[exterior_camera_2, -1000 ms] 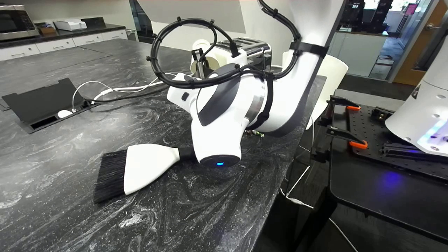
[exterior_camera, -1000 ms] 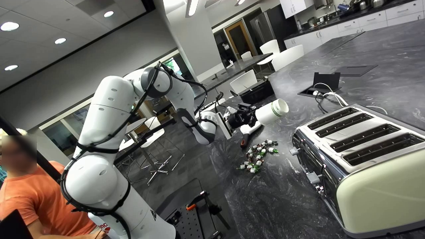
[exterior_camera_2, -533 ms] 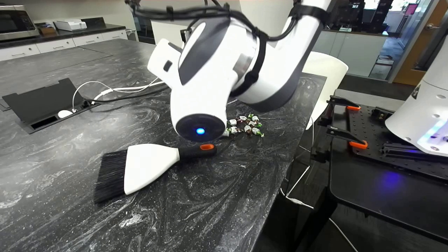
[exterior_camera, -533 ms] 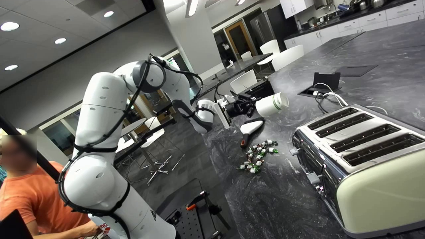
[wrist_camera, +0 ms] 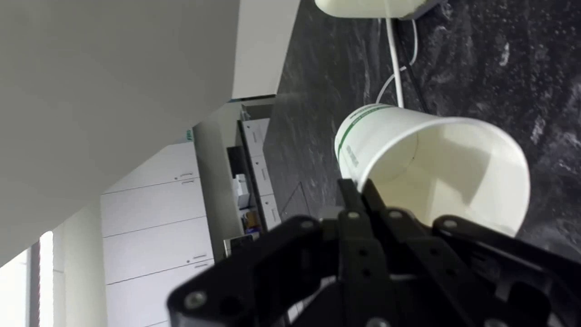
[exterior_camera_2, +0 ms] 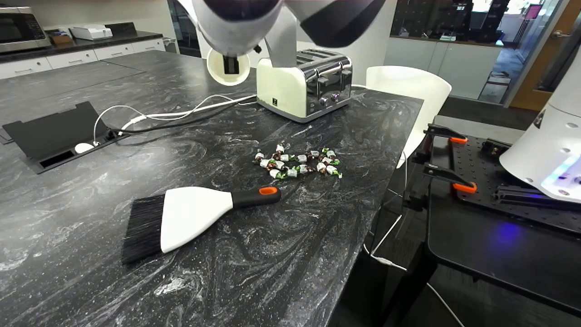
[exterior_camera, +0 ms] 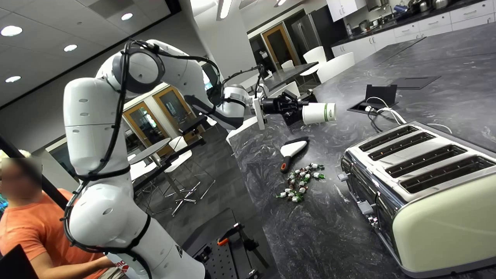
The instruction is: Pour the contents from the white cup onto the table
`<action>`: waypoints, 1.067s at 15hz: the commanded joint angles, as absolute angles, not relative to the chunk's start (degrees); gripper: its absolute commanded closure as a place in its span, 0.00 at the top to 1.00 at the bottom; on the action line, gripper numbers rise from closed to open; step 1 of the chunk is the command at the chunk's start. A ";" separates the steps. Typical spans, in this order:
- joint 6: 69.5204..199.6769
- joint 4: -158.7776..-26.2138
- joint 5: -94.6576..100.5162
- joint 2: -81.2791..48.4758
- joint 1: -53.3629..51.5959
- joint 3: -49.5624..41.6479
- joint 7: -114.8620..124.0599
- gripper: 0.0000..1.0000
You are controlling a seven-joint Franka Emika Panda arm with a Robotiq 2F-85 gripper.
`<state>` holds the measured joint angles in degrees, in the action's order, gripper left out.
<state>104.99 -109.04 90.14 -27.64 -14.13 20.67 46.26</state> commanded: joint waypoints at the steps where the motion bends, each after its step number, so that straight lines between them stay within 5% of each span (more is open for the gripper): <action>1: 118.80 -110.12 83.89 -22.94 -11.35 19.84 42.61 0.01; 9: 143.69 -109.41 54.41 -23.12 -7.36 15.99 20.69 0.01; 16: 142.61 -109.30 44.02 -23.33 -11.15 12.47 14.87 0.01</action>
